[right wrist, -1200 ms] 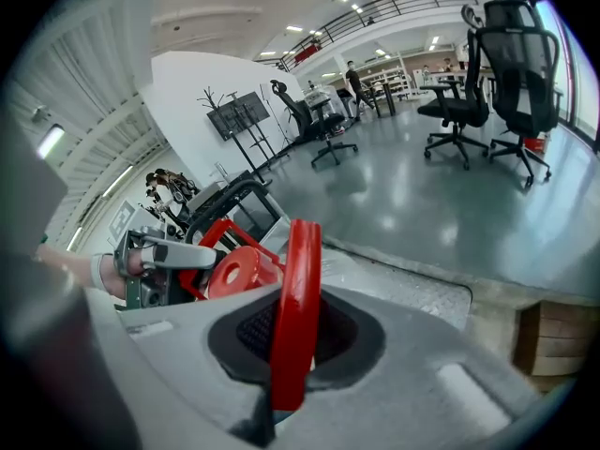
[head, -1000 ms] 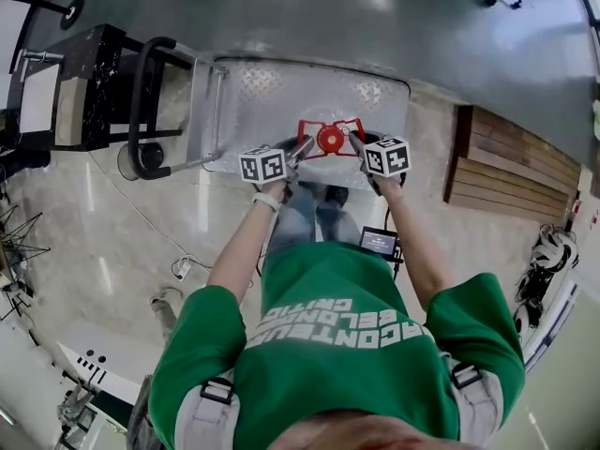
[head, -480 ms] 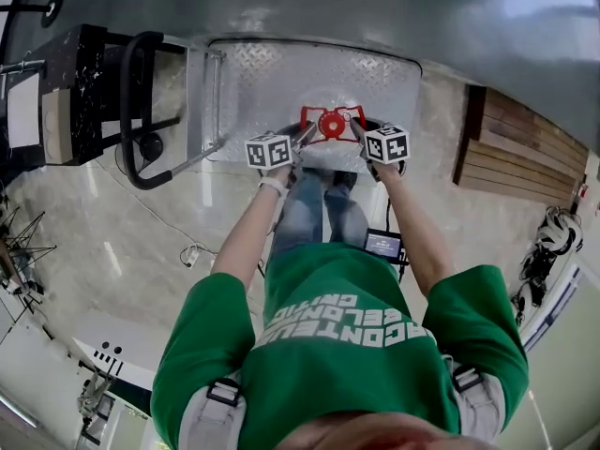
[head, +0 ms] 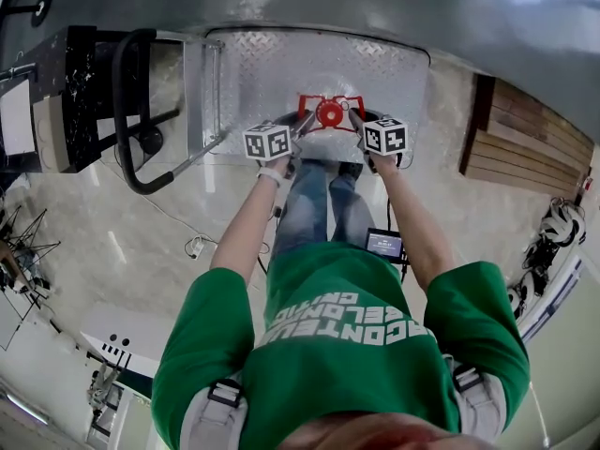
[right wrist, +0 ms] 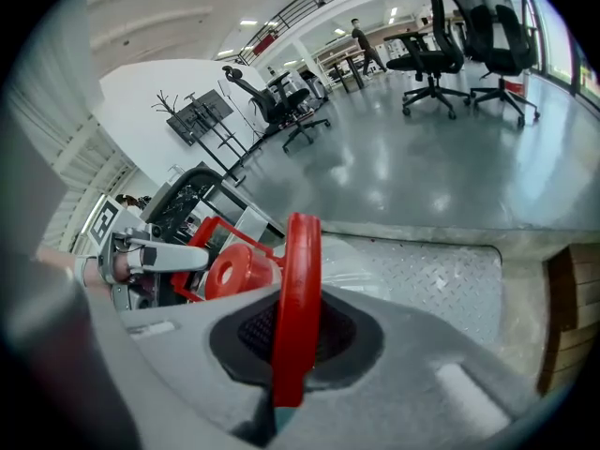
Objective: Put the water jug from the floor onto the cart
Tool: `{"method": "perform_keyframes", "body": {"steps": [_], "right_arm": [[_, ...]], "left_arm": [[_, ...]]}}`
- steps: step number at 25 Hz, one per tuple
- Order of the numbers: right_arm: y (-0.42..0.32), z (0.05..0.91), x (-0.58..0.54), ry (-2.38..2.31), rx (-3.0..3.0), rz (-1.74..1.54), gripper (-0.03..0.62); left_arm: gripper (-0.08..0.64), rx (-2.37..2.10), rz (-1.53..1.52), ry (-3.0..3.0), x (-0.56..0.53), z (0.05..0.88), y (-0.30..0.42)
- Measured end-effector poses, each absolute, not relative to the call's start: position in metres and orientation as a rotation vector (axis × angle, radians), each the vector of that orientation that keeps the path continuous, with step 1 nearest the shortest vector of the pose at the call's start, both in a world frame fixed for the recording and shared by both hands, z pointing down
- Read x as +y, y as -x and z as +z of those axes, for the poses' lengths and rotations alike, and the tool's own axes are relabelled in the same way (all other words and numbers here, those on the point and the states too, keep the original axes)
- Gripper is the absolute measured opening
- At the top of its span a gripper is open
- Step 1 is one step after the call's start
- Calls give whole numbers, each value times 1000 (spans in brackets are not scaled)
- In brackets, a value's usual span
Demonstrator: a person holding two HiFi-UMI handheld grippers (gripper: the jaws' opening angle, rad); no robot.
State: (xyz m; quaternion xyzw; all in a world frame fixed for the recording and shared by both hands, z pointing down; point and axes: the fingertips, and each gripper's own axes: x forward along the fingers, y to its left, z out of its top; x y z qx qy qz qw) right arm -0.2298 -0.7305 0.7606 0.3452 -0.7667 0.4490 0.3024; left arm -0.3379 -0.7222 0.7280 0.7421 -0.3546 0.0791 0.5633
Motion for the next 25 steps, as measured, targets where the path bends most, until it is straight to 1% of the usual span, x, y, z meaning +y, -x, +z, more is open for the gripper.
{"method": "perform_keyframes", "body": {"steps": [9, 14, 17, 20, 25], "right_arm": [[246, 792, -734, -927, -2014, 1208, -11], [245, 803, -733, -952, -1997, 1231, -12], [245, 806, -733, -950, -1989, 1225, -11], [251, 806, -729, -916, -1987, 1200, 4], [262, 803, -727, -862, -2004, 1131, 53]], "left_arm": [[78, -843, 236, -1736, -724, 757, 352], [78, -872, 211, -1745, -732, 761, 362], [74, -890, 260, -1753, -731, 766, 367], [67, -931, 329, -1741, -728, 774, 377], [78, -1015, 394, -1742, -726, 780, 394]]}}
